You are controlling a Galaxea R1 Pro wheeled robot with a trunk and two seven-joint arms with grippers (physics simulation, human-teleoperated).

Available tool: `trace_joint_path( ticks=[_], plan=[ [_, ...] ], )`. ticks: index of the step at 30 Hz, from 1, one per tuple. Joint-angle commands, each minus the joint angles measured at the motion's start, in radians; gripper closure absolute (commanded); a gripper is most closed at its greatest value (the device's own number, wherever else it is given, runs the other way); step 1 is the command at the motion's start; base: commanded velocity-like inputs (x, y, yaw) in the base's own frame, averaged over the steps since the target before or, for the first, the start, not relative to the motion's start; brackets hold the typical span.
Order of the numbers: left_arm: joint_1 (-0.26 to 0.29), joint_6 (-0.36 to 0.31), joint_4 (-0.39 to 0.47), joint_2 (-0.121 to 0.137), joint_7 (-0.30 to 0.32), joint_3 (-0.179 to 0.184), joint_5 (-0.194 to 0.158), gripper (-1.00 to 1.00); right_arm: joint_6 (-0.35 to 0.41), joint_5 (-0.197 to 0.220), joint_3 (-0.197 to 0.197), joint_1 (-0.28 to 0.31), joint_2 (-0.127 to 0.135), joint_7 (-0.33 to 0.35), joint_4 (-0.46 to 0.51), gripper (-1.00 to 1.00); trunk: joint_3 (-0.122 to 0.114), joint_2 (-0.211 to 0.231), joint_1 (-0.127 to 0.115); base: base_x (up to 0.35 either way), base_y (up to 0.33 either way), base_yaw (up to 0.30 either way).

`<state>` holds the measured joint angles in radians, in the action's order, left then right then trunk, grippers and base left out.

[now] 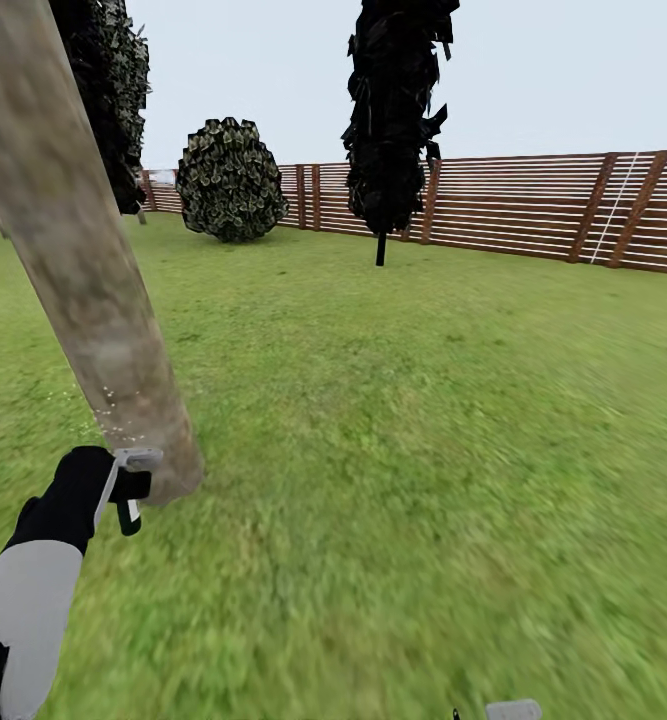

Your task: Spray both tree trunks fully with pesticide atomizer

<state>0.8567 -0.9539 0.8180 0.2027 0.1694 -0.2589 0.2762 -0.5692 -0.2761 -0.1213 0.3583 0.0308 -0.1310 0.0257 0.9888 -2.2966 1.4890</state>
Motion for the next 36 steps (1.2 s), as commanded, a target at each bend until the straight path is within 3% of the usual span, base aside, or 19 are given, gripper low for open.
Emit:
trace_joint_path(
  ticks=[1, 6, 11, 12, 13, 15, 22, 25, 27, 29, 31, 36],
  plan=[
    [0.001, -0.004, 0.003, -0.001, 0.01, -0.006, 0.008, 1.0, -0.003, -0.011, -0.008, 0.001, 0.0, -0.004, -0.001, -1.0, 0.001, 0.0, 0.0, 0.0, 0.0, 0.0],
    [0.011, -0.026, 0.007, -0.002, 0.01, -0.009, 0.005, 1.0, -0.003, -0.011, -0.008, 0.001, 0.0, -0.004, -0.001, -1.0, 0.001, 0.0, 0.0, 0.0, 0.0, 0.0],
    [0.009, -0.037, 0.007, 0.015, 0.012, -0.01, 0.01, 1.0, -0.003, -0.011, -0.008, 0.001, 0.0, -0.004, -0.001, -1.0, 0.001, 0.0, 0.0, 0.0, 0.0, 0.0],
    [0.008, -0.037, 0.007, 0.013, 0.012, -0.007, 0.011, 1.0, -0.003, -0.011, -0.008, 0.001, 0.0, -0.004, -0.001, -1.0, 0.001, 0.0, 0.0, 0.0, 0.0, 0.0],
    [0.016, -0.041, 0.006, -0.006, 0.013, 0.001, 0.01, 1.0, -0.003, -0.011, -0.008, 0.001, 0.0, -0.004, -0.001, -1.0, 0.001, 0.0, 0.0, 0.0, 0.0, 0.0],
    [0.019, -0.044, 0.007, -0.009, 0.014, 0.003, 0.007, 1.0, -0.003, -0.011, -0.008, 0.001, 0.0, -0.004, -0.001, -1.0, 0.001, 0.0, 0.0, 0.0, 0.0, 0.0],
    [0.022, -0.05, 0.009, 0.025, 0.015, 0.002, 0.012, 1.0, -0.003, -0.011, -0.008, 0.001, 0.0, -0.004, -0.001, -1.0, 0.001, 0.0, 0.0, 0.0, 0.0, 0.0],
    [0.022, -0.052, 0.008, 0.007, 0.016, 0.003, 0.011, 1.0, -0.003, -0.011, -0.008, 0.001, 0.0, -0.004, -0.001, -1.0, 0.001, 0.0, 0.0, 0.0, 0.0, 0.0],
    [0.022, -0.052, 0.007, -0.02, 0.015, 0.005, 0.014, 1.0, -0.003, -0.011, -0.008, 0.001, 0.0, -0.004, -0.001, -1.0, 0.001, 0.0, 0.0, 0.0, 0.0, 0.0],
    [0.022, -0.052, 0.007, -0.022, 0.015, 0.005, 0.016, 1.0, -0.003, -0.011, -0.008, 0.001, 0.0, -0.004, -0.001, -1.0, 0.001, 0.0, 0.0, 0.0, 0.0, 0.0],
    [0.023, -0.052, 0.008, -0.013, 0.015, 0.004, 0.019, 1.0, -0.003, -0.011, -0.008, 0.001, 0.0, -0.004, -0.001, -1.0, 0.001, 0.0, 0.0, 0.0, 0.0, 0.0],
    [0.024, -0.054, 0.008, 0.049, 0.017, -0.002, 0.016, 1.0, -0.003, -0.011, -0.008, 0.001, 0.0, -0.004, -0.001, -1.0, 0.001, 0.0, 0.0, 0.0, 0.0, 0.0]
  ],
)
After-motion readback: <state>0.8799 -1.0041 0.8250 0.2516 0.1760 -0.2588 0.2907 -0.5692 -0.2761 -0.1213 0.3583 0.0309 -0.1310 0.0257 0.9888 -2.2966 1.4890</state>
